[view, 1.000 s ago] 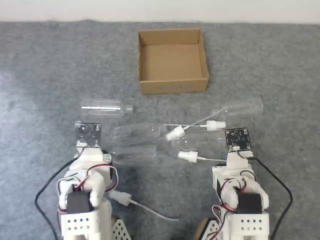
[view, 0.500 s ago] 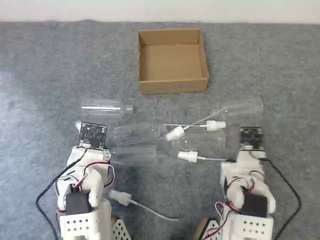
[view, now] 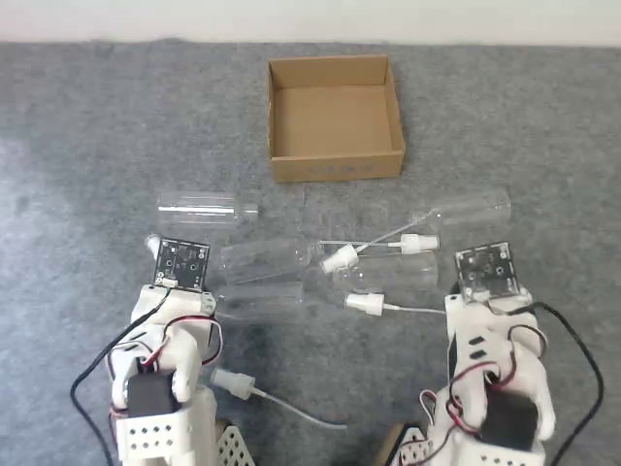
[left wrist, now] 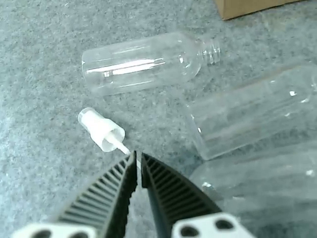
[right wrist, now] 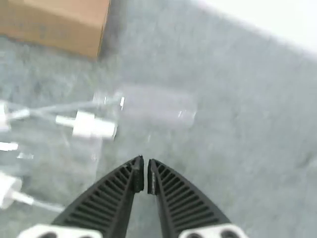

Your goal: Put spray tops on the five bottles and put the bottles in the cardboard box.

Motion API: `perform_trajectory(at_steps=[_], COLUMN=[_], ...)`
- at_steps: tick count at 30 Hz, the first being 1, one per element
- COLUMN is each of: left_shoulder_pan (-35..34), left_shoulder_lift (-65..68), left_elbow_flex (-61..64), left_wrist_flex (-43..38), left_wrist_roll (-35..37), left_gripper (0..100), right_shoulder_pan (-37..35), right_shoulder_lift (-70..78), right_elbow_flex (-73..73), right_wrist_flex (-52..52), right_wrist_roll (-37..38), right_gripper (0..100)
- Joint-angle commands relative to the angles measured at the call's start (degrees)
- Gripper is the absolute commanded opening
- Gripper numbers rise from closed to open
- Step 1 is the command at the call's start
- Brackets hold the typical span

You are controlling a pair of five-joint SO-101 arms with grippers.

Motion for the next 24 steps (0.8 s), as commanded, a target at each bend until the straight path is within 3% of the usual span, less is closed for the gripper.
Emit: perform_trajectory(at_steps=[1, 9, 17, 24], left_shoulder_pan=[-0.1, -0.2, -0.2, -0.2], left_shoulder_lift=[-1.0, -0.9, -0.9, -0.9], left_elbow_flex=[-2.9, -2.9, -2.9, -2.9], left_wrist_flex=[0.1, 0.5, 1.2, 1.1], left_wrist_roll=[-0.7, -0.8, -0.8, -0.8], left_gripper=[2, 2, 2, 2], right_shoulder_pan=[-3.6, -14.5, -27.6, -33.2], right_shoulder_lift=[2.6, 23.3, 40.7, 50.7], right_elbow_flex=[-10.5, -23.0, -24.7, -26.6], right_wrist_flex=[2.6, 8.0, 7.8, 7.7], right_wrist_roll=[3.4, 3.4, 2.9, 2.9], right_gripper=[0.6, 0.6, 4.7, 8.5])
